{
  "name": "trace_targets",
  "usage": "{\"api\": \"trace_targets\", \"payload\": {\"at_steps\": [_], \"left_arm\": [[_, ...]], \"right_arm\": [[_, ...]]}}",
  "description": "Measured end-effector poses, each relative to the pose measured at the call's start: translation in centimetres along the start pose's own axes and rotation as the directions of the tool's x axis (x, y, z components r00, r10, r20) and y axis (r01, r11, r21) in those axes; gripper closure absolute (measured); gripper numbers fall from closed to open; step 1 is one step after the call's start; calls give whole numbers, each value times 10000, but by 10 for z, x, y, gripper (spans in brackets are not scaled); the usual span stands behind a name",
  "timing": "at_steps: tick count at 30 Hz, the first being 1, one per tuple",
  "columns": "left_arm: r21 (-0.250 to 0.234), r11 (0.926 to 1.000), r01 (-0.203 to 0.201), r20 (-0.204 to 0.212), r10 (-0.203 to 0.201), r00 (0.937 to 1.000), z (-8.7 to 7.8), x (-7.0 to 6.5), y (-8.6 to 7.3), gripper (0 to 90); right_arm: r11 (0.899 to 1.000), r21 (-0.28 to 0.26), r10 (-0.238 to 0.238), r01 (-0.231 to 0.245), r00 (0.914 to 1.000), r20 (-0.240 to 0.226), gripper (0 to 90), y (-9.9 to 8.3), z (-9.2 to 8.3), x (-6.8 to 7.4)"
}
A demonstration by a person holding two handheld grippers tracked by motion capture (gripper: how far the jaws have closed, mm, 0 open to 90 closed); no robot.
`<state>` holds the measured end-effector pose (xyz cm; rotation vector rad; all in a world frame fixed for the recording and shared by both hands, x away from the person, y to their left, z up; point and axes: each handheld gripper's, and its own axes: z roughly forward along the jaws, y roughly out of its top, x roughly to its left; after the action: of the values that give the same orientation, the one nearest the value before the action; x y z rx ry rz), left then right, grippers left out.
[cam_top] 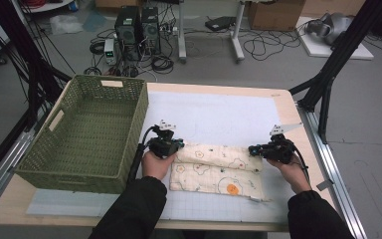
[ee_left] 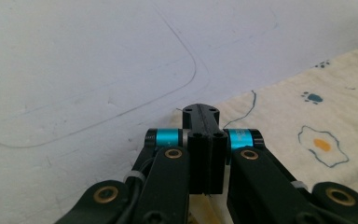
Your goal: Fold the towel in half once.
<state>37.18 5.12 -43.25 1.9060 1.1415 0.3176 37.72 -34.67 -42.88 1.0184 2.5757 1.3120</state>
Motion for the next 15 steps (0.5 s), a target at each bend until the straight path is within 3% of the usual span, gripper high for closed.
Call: {"api": "trace_targets", "payload": {"at_steps": [6,15], "left_arm": [[-716,9973,-180,65,185,9998,-17,-5,5,899],[-917,9949,-422,288,450,9986,-36,-13,1,900]], "right_arm": [[9986,-476,-211,210,9998,-16,852,2,-13,7],[9934,-940,-696,651,9966,-450,846,6,-27,27]]}}
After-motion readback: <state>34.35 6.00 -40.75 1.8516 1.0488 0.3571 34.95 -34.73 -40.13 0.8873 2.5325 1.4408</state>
